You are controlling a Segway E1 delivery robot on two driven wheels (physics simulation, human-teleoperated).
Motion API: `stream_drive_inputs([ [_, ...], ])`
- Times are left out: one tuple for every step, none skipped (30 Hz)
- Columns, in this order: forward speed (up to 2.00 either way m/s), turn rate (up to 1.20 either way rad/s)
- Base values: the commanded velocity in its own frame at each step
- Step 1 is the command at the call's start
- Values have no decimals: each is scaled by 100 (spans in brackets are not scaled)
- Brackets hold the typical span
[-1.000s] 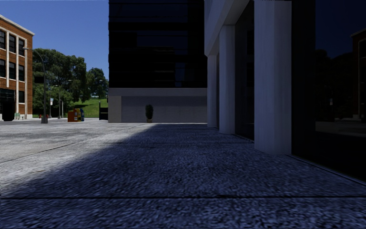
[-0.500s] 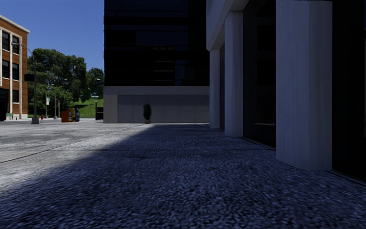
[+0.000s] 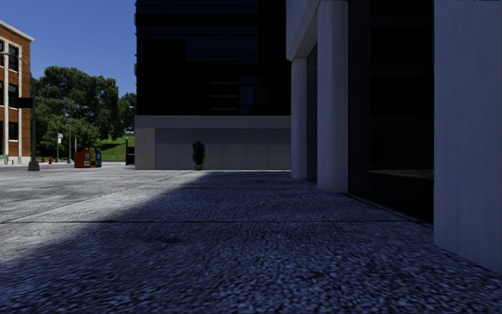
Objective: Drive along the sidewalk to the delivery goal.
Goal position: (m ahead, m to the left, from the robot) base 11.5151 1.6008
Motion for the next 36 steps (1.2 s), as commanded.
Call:
stream_drive_inputs([
  [200, 0],
  [200, 0],
  [200, 0],
  [200, 0],
  [200, 0],
  [200, 0],
  [200, 0],
  [200, 0],
  [200, 0],
  [200, 0],
  [200, 0],
  [200, 7],
  [200, 14],
  [200, 16],
  [200, 16],
  [200, 22],
  [200, 24],
  [200, 26],
  [200, 26],
  [200, 26],
  [200, 26],
  [200, 26],
  [200, 27],
  [200, 27],
  [200, 27],
  [200, 27],
  [200, 27],
  [200, 27],
  [200, 29],
  [200, 32],
  [200, 32],
  [200, 33],
  [200, 33],
  [200, 34],
  [200, 34],
  [200, 34],
])
